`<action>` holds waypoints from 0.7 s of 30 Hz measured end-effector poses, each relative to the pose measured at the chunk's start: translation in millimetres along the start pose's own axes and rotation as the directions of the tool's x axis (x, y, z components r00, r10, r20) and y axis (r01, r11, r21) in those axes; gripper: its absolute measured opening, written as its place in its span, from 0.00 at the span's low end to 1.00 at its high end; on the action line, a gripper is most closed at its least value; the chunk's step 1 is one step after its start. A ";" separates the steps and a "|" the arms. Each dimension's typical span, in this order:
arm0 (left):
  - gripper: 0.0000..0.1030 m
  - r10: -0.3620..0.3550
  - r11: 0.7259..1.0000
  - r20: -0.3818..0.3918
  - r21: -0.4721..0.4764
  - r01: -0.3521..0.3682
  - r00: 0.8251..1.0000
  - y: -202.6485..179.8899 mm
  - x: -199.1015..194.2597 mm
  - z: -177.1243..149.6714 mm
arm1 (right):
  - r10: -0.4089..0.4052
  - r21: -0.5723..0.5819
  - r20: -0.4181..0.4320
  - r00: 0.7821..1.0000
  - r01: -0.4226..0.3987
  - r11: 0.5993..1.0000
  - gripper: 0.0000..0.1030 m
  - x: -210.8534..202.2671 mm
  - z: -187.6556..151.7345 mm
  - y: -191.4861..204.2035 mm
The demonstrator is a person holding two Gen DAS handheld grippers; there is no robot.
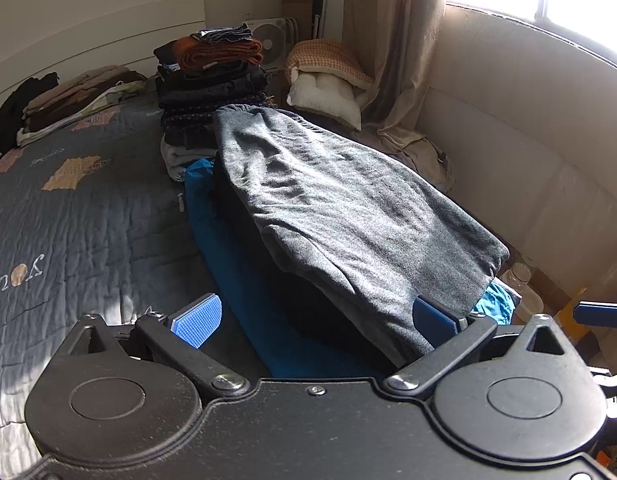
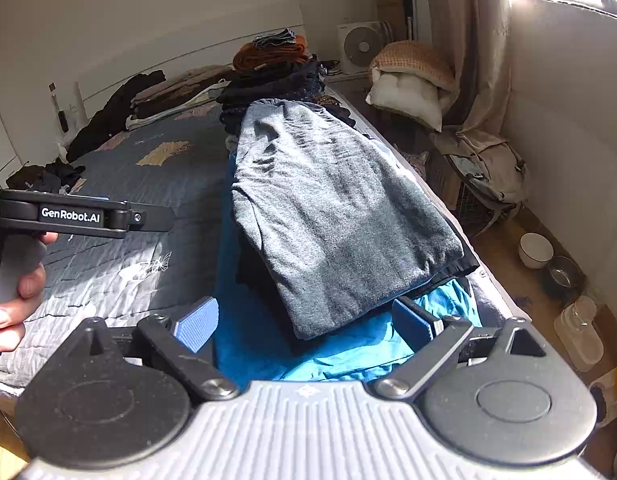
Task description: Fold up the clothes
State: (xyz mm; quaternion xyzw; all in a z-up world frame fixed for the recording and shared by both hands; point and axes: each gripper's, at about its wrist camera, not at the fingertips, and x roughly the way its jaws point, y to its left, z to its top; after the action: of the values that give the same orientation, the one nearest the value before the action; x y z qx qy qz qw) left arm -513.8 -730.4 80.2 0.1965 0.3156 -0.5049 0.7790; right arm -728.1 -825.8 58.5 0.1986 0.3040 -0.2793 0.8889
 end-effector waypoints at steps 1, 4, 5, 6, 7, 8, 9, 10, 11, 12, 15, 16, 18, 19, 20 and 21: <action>1.00 0.000 1.000 -0.002 0.004 0.000 1.000 -1.0 -0.1 -0.9 | -0.005 -0.001 -0.002 1.000 0.005 1.000 0.91 -2.7 -0.3 1.4; 1.00 -0.004 1.000 -0.005 0.012 0.004 1.000 -3.4 0.5 -2.4 | -0.026 -0.027 -0.011 1.000 0.026 0.999 0.91 -11.4 -3.9 6.4; 1.00 -0.005 1.000 -0.006 0.015 0.005 1.000 -4.2 0.7 -2.9 | -0.034 -0.037 -0.014 0.999 0.034 0.999 0.91 -13.9 -5.0 7.9; 1.00 -0.006 1.000 -0.007 0.018 0.007 1.000 -5.0 0.9 -3.4 | -0.044 -0.047 -0.013 0.999 0.044 0.998 0.91 -17.4 -6.5 9.7; 1.00 -0.008 1.000 -0.008 0.020 0.008 1.000 -5.8 1.1 -3.9 | -0.048 -0.055 -0.012 0.999 0.047 0.997 0.91 -20.6 -6.9 10.8; 1.00 -0.009 1.000 -0.009 0.023 0.009 1.000 -6.6 1.3 -4.4 | -0.052 -0.063 -0.011 0.999 0.051 0.997 0.91 -23.8 -7.3 11.9; 1.00 -0.010 1.000 -0.010 0.026 0.011 1.000 -7.4 1.4 -4.9 | -0.056 -0.070 -0.010 0.998 0.055 0.996 0.91 -27.0 -7.7 13.1; 1.00 -0.012 1.000 -0.011 0.029 0.012 1.000 -8.2 1.6 -5.4 | -0.060 -0.078 -0.009 0.998 0.059 0.995 0.91 -30.2 -8.1 14.2; 1.00 -0.013 0.999 -0.012 0.032 0.013 1.000 -9.0 1.8 -5.9 | -0.063 -0.086 -0.007 0.998 0.063 0.994 0.91 -33.4 -8.5 15.4; 1.00 -0.014 0.999 -0.013 0.034 0.015 1.000 -9.8 2.0 -6.4 | -0.067 -0.093 -0.006 0.998 0.066 0.993 0.91 -36.6 -8.9 16.5; 1.00 -0.018 0.999 -0.017 0.043 0.019 1.000 -12.2 2.6 -7.8 | -0.073 -0.112 -0.003 0.997 0.073 0.991 0.91 -44.7 -9.2 18.9; 1.00 -0.019 0.999 -0.016 0.046 0.020 1.000 -13.5 2.1 -7.8 | -0.072 -0.115 -0.003 0.997 0.071 0.991 0.91 -46.5 -8.8 19.1; 1.00 -0.023 0.998 -0.016 0.052 0.024 1.000 -15.2 1.0 -7.6 | -0.073 -0.119 -0.001 0.997 0.072 0.990 0.91 -48.3 -6.4 19.3; 1.00 -0.026 0.998 -0.017 0.053 0.027 1.000 -15.1 0.6 -7.7 | -0.073 -0.121 0.002 0.997 0.073 0.990 0.91 -48.3 -4.6 19.0; 1.00 -0.028 0.998 -0.017 0.054 0.029 0.999 -15.0 0.3 -7.8 | -0.073 -0.122 0.003 0.997 0.073 0.990 0.91 -48.4 -3.3 18.7; 1.00 -0.039 0.998 -0.021 0.050 0.040 0.999 -14.2 0.6 -8.0 | -0.072 -0.122 0.003 0.997 0.072 0.990 0.91 -48.4 -2.1 18.3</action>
State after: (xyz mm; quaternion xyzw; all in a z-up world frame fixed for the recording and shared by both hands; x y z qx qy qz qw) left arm -528.8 -731.6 74.2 0.2149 0.3143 -0.5259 0.7605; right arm -749.6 -792.6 91.9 0.1330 0.3279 -0.2921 0.8885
